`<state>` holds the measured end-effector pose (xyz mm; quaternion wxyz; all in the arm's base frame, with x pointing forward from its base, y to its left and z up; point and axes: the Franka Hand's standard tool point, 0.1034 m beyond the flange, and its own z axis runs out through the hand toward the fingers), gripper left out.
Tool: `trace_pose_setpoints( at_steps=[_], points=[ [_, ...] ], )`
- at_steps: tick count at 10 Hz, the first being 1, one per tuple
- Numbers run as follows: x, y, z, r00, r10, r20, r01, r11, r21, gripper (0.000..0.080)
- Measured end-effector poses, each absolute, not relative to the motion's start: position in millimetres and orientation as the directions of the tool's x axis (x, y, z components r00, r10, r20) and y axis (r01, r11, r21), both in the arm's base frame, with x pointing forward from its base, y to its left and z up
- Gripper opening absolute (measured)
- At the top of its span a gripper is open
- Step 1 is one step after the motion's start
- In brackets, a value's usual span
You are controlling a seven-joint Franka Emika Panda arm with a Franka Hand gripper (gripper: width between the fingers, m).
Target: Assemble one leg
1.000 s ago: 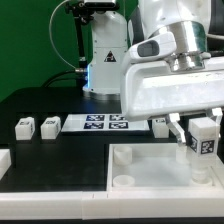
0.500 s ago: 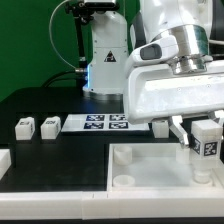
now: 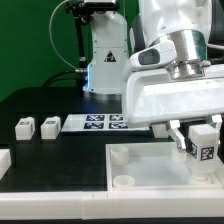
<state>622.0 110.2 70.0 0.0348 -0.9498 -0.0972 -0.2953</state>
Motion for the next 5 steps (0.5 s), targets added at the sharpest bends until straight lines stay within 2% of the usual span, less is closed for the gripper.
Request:
trace_pose_setpoints(
  at_steps=[3, 4, 5],
  points=[
    [620.3, 110.4, 66.2, 0.811, 0.165, 0.561, 0.206, -0.979, -0.01, 0.0288],
    [620.1, 110.4, 66.0, 0.811, 0.165, 0.561, 0.206, -0.978, -0.01, 0.0364],
    [620.1, 110.4, 65.9, 0.812, 0.165, 0.56, 0.206, -0.978, -0.01, 0.0364]
  ],
)
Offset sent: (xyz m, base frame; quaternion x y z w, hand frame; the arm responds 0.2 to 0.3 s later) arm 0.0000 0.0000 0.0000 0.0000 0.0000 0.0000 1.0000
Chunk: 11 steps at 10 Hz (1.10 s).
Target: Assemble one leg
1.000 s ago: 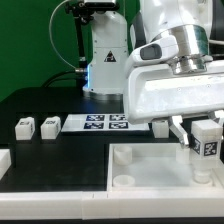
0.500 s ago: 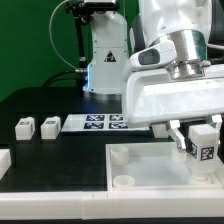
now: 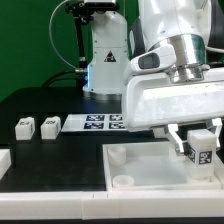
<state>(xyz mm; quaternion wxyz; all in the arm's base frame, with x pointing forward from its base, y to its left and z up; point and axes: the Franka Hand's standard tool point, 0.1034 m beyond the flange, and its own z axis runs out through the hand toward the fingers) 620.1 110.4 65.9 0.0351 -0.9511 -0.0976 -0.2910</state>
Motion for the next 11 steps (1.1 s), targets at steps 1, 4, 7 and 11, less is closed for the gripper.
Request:
trace_pose_setpoints(
  at_steps=[1, 4, 7, 11],
  points=[
    [620.1, 110.4, 65.9, 0.812, 0.165, 0.56, 0.206, -0.978, -0.01, 0.0501],
    [620.1, 110.4, 65.9, 0.812, 0.165, 0.56, 0.206, -0.978, -0.01, 0.0639],
    [619.6, 110.8, 66.4, 0.818, 0.165, 0.551, 0.206, -0.979, -0.012, 0.0649],
    [626.3, 112.7, 93.1, 0.873, 0.169, 0.457, 0.208, -0.978, -0.035, 0.0649]
  ],
)
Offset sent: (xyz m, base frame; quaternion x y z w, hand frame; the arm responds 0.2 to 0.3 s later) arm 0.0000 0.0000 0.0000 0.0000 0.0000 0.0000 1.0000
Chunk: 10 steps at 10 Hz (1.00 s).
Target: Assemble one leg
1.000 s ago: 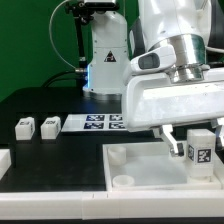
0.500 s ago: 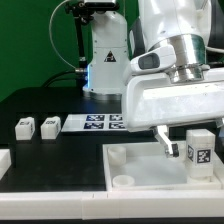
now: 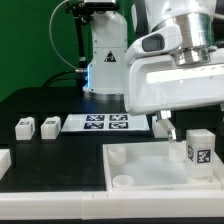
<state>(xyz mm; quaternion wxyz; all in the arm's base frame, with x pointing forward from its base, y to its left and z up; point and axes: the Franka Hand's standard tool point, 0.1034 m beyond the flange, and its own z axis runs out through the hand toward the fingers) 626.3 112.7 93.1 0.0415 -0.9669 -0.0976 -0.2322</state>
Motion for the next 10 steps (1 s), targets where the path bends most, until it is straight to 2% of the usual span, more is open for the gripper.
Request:
trace_pose_setpoints(
  at_steps=[1, 2, 3, 4, 6, 8, 10],
  points=[
    [625.5, 112.2, 91.2, 0.877, 0.169, 0.45, 0.207, -0.978, -0.036, 0.0649],
    [619.2, 115.0, 82.3, 0.921, 0.178, 0.345, 0.21, -0.976, -0.058, 0.0649],
    [620.8, 117.0, 82.7, 0.959, 0.181, 0.219, 0.203, -0.976, -0.083, 0.0649],
    [627.6, 116.0, 84.4, 0.969, 0.184, 0.164, 0.201, -0.975, -0.094, 0.0649],
    [620.0, 116.8, 80.9, 0.977, 0.208, -0.053, 0.2, -0.971, -0.133, 0.0649],
    [625.3, 116.3, 79.2, 0.98, 0.192, -0.043, 0.185, -0.974, -0.133, 0.0649],
    [625.2, 116.2, 78.9, 0.983, 0.175, -0.046, 0.168, -0.977, -0.132, 0.0382]
  ],
)
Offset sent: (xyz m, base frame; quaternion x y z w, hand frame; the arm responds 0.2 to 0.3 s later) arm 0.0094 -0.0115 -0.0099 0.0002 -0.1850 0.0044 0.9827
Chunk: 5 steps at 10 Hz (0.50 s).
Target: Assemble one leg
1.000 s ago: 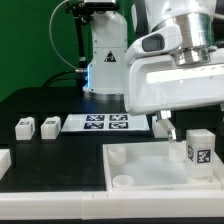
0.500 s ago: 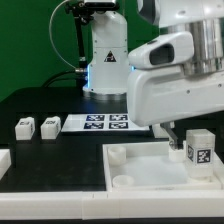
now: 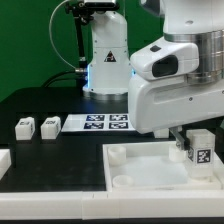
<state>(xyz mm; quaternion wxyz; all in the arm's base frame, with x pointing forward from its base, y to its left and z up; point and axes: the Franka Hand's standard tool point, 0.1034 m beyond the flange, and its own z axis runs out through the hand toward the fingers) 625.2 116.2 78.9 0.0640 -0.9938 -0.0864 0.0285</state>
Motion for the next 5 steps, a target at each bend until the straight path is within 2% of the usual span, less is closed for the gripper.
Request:
trace_pose_setpoints(
  at_steps=[1, 5],
  points=[
    [625.2, 115.9, 78.8, 0.991, 0.123, -0.053, 0.115, -0.985, -0.129, 0.0304],
    [626.7, 114.5, 75.7, 0.946, -0.309, -0.097, -0.318, -0.943, -0.101, 0.0298]
  ],
)
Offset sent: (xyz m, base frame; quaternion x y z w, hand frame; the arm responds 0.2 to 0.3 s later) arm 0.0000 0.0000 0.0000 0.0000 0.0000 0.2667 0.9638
